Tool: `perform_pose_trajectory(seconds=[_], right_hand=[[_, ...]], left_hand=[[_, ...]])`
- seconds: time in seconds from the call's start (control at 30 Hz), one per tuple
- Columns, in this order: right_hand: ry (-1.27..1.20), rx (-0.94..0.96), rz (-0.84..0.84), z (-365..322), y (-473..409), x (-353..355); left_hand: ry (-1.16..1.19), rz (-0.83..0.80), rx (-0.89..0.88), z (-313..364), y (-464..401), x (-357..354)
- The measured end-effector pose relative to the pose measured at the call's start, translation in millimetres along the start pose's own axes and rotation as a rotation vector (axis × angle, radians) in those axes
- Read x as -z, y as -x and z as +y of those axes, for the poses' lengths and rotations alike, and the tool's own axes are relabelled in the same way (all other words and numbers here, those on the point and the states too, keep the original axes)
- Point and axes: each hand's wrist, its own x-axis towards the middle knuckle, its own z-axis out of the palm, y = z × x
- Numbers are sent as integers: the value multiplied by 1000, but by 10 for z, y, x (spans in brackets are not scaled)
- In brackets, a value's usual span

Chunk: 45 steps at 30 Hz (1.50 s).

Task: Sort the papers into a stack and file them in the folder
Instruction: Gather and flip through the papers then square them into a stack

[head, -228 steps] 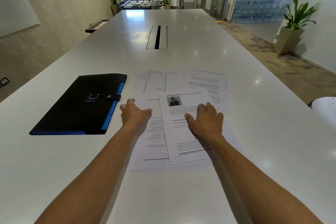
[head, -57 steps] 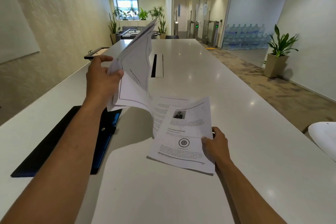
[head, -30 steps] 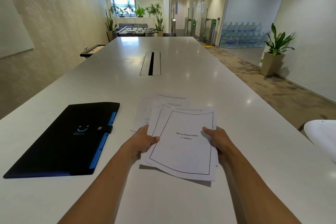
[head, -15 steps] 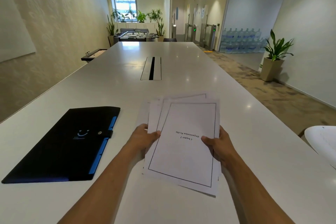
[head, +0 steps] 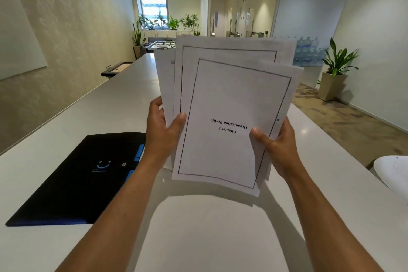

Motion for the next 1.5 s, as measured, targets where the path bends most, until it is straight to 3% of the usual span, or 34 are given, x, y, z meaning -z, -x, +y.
perform_pose_trajectory(seconds=[0.1,0.2,0.47,0.6,1.1,1.23,1.37,1.5], right_hand=[[-2,-18,-62,-28,-23,6],[-47,-85,-93,81,58,-44],[48,-53,107,197,198,-357],[32,13,103,127,182,-285],[104,-137,145,349,302,-264],[72,-252,197,403,288,-165],[-73,-464,298,562,340,-77],[-104,-637,340,774,462,-28]], left_hand=[[1,29,-49,81,19,-10],[63,-16,59,3,93,-22],[-42,48,114,-143,221,-211],[-11,41,64,-80,179,-156],[-17,65,171,-429,345,-214],[-388,364,238,-607,308,-148],[-905,110,514,-887,270,5],[-1093,18,586,-1084,346,24]])
